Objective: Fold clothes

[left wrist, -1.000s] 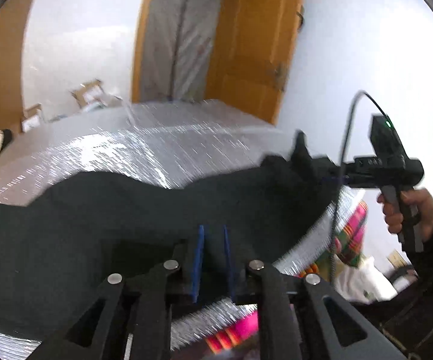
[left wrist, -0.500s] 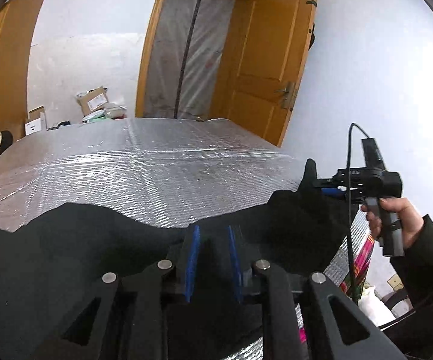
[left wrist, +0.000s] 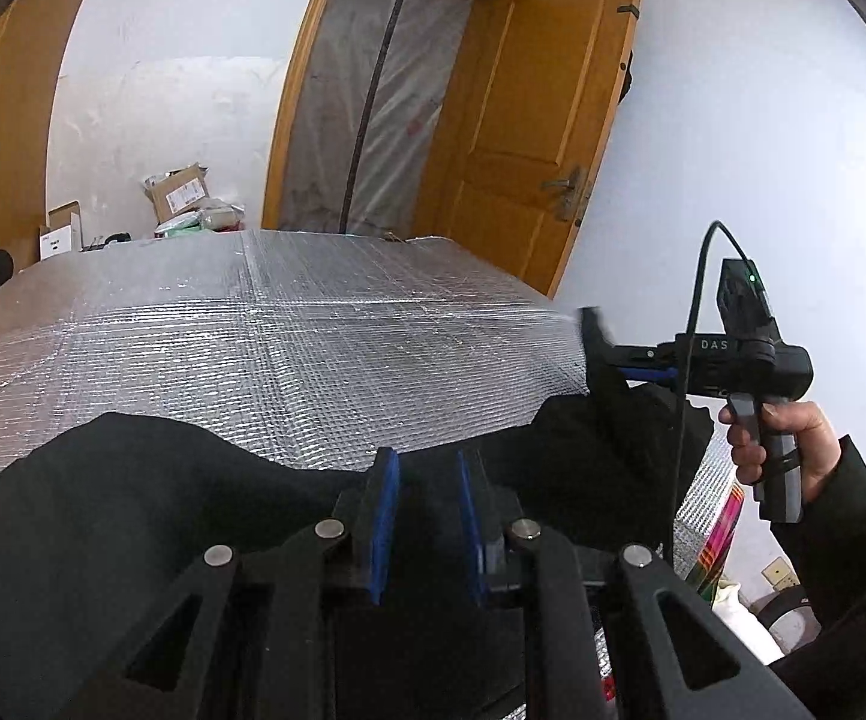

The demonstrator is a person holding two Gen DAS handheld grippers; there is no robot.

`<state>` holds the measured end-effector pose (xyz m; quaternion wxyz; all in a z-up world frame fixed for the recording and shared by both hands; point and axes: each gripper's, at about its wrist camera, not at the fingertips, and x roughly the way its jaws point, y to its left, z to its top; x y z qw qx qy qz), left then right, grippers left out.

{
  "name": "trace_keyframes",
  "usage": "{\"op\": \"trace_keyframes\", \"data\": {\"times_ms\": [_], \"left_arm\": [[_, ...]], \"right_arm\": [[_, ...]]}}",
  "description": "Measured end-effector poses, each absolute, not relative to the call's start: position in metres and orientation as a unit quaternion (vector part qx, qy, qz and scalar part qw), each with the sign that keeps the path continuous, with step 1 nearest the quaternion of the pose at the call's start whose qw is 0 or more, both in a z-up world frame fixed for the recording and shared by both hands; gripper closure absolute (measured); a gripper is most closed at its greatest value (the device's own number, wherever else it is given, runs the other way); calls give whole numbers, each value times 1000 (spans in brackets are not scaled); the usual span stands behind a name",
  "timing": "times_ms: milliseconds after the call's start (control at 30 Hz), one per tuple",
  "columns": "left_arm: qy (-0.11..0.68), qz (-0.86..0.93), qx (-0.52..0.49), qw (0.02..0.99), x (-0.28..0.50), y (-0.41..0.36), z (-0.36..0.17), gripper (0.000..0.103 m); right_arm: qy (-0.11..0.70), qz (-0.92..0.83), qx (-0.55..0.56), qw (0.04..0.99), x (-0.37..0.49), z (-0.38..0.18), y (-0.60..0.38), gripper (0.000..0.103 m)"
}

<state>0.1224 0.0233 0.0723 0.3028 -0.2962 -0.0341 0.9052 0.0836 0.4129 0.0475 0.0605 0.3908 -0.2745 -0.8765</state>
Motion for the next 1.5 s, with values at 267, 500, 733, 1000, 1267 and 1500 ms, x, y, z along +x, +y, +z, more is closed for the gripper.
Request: {"op": "trace_keyframes", "data": {"times_ms": [267,500,733,1000,1267,1500], "left_arm": [[-28,903,-302,304,122,27,70,82],[-26,905,-301,300,122,30,71,82],[-19,907,-303,291,116,37,72,82],[-20,910,-307,279,109,40,73,82],[-17,911,-297,284,118,42,82,82],[2,905,-296,306,126,59,85,82]], "right_arm": [[-293,-869,397,25,78,34,426,69],[-290,-866,407,14,42,28,424,69],[-307,-860,408,-2,24,24,426,94],[-306,-886,348,14,57,68,427,100],[-321,-897,304,-16,133,92,444,100],[-353,-875,321,-80,202,65,471,99]]}}
